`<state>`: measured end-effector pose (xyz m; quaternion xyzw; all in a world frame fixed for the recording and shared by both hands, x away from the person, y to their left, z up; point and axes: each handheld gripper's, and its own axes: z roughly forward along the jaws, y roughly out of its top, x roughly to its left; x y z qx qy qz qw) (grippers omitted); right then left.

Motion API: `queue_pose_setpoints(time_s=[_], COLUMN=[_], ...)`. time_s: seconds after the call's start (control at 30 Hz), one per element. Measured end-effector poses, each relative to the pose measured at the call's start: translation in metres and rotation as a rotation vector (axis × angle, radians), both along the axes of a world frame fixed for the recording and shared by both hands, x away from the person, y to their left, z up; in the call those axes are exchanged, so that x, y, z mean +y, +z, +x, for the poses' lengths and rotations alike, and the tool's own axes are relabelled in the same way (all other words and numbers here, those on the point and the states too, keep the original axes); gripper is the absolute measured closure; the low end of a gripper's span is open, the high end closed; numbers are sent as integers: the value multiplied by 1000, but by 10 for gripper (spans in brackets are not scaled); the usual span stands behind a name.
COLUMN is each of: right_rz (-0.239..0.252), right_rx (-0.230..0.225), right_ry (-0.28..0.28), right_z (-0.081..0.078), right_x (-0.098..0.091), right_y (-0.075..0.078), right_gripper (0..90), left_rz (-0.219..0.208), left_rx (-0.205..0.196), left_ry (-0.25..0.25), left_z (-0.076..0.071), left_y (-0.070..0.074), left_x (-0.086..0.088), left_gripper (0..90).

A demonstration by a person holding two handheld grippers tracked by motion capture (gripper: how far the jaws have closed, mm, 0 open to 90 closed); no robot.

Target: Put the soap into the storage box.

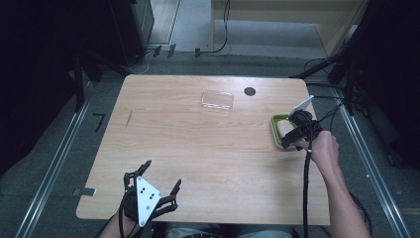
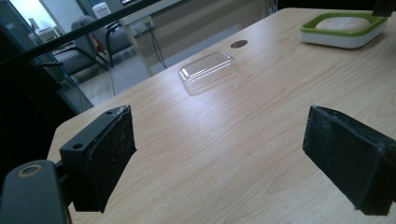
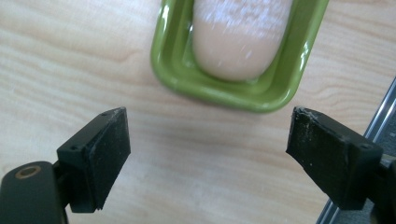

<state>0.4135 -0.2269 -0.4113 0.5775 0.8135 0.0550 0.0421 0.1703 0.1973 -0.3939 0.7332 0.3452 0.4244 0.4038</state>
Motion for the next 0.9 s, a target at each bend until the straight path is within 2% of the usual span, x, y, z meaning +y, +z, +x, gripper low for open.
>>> queue_pose_setpoints(time_s=[0.43, 0.9], right_rz=[-6, -13], right_rx=[26, 64], right_ry=[47, 91], right_z=[-41, -84], right_x=[0, 0], right_y=[-1, -15], right_gripper=[137, 140], left_rz=[5, 8], left_rx=[4, 9], left_ry=[-4, -11], left_z=[1, 3], left_y=[0, 0], left_x=[-1, -3], left_gripper=[99, 99])
